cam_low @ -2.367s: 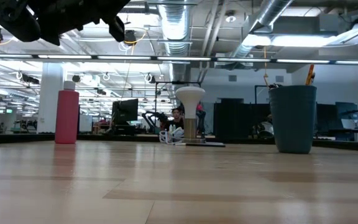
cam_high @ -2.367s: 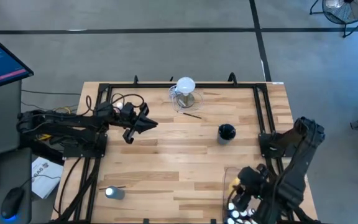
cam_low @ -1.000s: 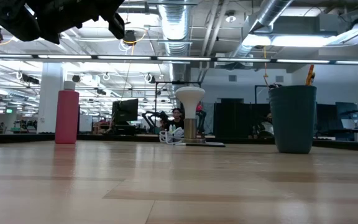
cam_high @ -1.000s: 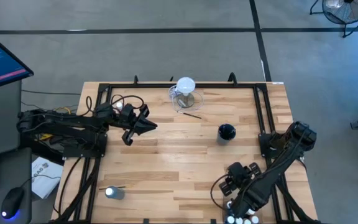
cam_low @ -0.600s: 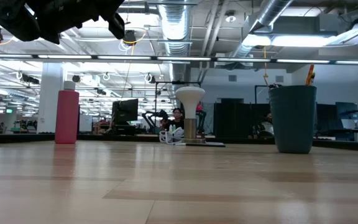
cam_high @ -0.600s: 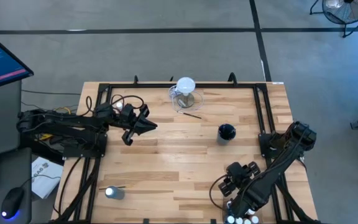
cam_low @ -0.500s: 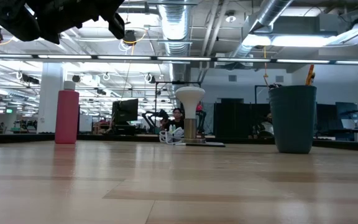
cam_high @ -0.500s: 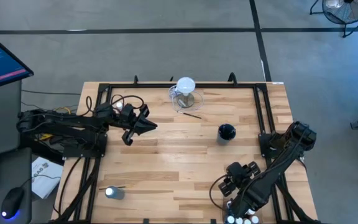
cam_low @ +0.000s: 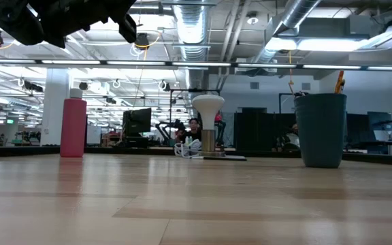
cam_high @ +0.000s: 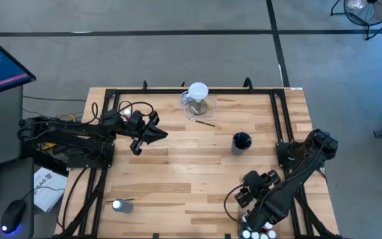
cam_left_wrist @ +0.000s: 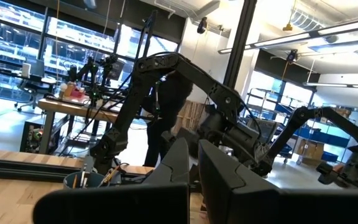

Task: Pick & Place Paint Supplies
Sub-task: Put the large yellow paint bottle into the bin, then put the black silver paintbrush into the blue cup

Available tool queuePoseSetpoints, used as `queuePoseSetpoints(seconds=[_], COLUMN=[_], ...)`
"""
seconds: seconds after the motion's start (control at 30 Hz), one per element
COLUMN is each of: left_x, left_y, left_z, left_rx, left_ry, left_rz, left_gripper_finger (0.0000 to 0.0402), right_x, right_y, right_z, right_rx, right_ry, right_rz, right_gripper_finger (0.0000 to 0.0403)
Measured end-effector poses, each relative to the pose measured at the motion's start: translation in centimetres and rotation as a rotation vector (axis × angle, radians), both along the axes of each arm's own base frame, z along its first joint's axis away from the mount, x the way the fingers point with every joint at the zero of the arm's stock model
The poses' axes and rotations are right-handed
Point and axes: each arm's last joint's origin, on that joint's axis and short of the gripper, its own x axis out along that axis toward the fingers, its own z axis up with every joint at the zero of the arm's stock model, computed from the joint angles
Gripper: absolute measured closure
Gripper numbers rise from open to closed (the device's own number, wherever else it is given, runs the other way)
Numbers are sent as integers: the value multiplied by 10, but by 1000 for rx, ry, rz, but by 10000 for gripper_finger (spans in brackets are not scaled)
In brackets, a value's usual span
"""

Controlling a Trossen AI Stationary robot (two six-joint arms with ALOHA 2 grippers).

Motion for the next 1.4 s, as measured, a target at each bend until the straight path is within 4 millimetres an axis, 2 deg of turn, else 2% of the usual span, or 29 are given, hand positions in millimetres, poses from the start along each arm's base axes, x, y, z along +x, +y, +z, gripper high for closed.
queuePoseSetpoints(seconds=[0.27,0.63,0.93,1.23,1.4], left_x=[0,0,1,1,1], left_y=[-2,-5,-8,-15,-15], left_z=[0,1,1,1,2], left_rx=[-4,-2,-3,-2,-1], left_ry=[2,-5,-8,-14,-20], left_rz=[-9,-26,-41,-71,-75], left_gripper_finger=[401,401,401,401,401], right_x=[7,37,63,87,98], right_y=[1,-12,-37,-82,-89], right_z=[18,52,76,83,93], right_rx=[-14,-1,-15,-22,-128], right_ry=[-28,24,23,56,68], right_rz=[69,271,339,245,427], right_gripper_finger=[159,159,159,159,159])
